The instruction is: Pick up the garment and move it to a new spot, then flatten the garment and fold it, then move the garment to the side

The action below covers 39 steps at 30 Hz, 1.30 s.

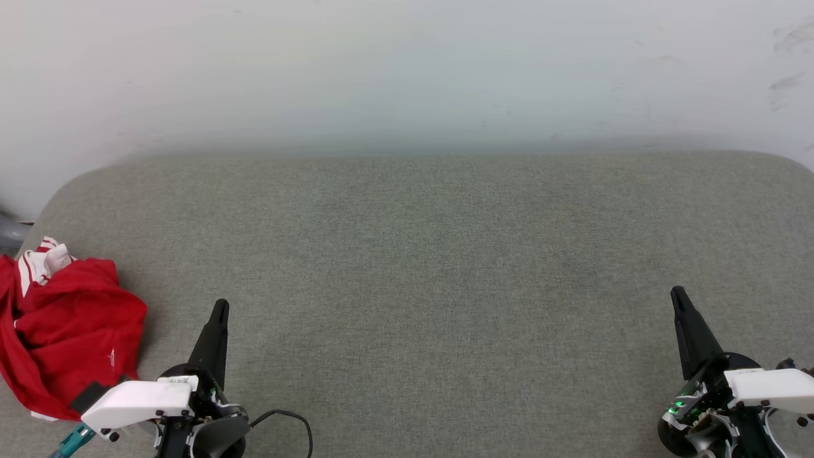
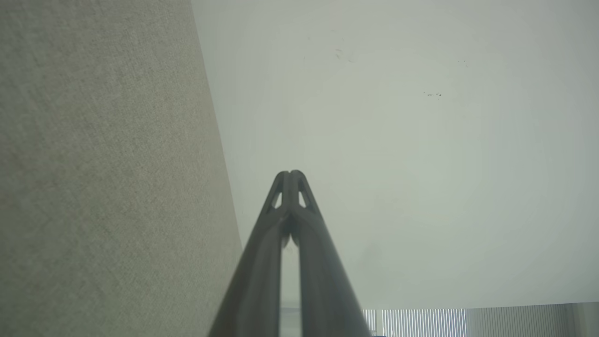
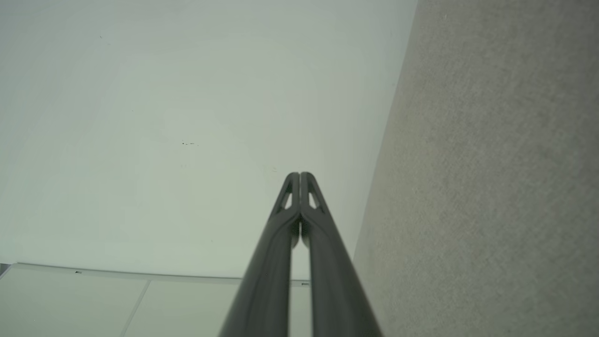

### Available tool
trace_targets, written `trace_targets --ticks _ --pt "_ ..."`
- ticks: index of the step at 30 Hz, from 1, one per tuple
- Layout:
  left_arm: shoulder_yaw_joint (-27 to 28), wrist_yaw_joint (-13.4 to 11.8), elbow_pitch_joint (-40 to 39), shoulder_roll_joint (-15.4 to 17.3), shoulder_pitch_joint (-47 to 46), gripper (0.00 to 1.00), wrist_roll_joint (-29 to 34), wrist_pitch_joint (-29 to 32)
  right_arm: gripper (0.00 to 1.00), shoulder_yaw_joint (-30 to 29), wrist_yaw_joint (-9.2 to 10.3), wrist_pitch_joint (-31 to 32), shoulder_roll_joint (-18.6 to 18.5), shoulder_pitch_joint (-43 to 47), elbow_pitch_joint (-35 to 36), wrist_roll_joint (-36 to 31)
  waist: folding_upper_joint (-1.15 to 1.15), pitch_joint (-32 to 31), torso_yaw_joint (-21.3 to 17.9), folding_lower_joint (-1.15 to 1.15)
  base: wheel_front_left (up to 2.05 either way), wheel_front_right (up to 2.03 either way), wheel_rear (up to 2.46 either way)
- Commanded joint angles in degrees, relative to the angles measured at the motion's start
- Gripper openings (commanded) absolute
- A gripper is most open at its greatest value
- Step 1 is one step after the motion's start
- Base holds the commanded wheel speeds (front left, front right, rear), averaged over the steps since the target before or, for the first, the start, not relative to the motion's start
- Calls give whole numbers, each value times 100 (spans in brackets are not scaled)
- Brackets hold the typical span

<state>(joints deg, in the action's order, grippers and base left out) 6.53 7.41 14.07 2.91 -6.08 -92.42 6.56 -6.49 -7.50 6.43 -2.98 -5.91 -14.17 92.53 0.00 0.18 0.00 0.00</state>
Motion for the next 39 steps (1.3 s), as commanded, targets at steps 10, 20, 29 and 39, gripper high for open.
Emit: trace_targets --ticks 10,20,29,39 --pt "11 22 -3 -9 -34 0 1 10 0 2 2 8 17 -79 -5 -25 0 0 0 0 0 0 0" --pt "11 22 -3 -9 -34 0 1 10 0 2 2 8 17 -79 -5 -25 0 0 0 0 0 0 0" --pt "-17 -3 52 -4 30 100 0 -4 100 3 0 -5 2 42 -48 2 0 0 0 0 0 0 0" --pt "-367 -2 -153 -8 42 100 43 -267 100 152 0 -271 6 179 195 -19 0 8 -1 0 0 0 0"
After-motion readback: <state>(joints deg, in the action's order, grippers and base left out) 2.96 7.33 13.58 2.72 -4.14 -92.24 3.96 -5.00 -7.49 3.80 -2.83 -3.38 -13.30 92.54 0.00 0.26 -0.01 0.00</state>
